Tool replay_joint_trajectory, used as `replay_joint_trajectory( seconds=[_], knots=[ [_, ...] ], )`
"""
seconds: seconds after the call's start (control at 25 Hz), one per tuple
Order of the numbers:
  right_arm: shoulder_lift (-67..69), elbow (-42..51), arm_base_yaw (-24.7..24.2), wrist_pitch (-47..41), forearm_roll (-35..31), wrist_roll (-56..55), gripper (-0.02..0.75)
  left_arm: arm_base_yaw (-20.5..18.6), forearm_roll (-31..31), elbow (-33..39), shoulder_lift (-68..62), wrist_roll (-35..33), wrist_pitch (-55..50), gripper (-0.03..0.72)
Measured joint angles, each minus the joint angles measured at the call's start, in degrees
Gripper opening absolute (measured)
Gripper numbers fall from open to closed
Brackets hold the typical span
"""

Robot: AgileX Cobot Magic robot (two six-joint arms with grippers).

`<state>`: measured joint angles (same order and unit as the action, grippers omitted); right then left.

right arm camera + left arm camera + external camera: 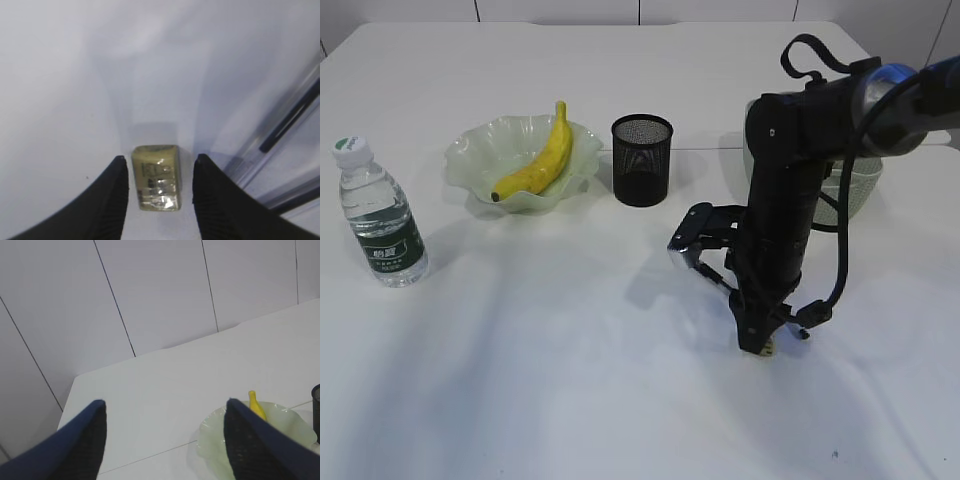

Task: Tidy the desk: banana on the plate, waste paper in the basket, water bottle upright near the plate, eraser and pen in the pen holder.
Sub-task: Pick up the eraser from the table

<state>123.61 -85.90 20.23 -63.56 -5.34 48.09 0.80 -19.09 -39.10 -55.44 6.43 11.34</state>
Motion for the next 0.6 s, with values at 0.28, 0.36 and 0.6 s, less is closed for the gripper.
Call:
replay_joint_trajectory(
  seconds=[0.28,0.36,0.6],
  knots=[
    [0.0,0.04,0.0,0.51,0.12,-0.35,0.321,0.0,0.0,0.0,0.0,0.0,0.0,0.519],
    [0.0,0.04,0.0,0.66,0.12,-0.81,0.321,0.0,0.0,0.0,0.0,0.0,0.0,0.519],
    [0.0,0.04,0.0,1.15,0.67,-2.36,0.323,0.0,0.0,0.0,0.0,0.0,0.0,0.519]
  ],
)
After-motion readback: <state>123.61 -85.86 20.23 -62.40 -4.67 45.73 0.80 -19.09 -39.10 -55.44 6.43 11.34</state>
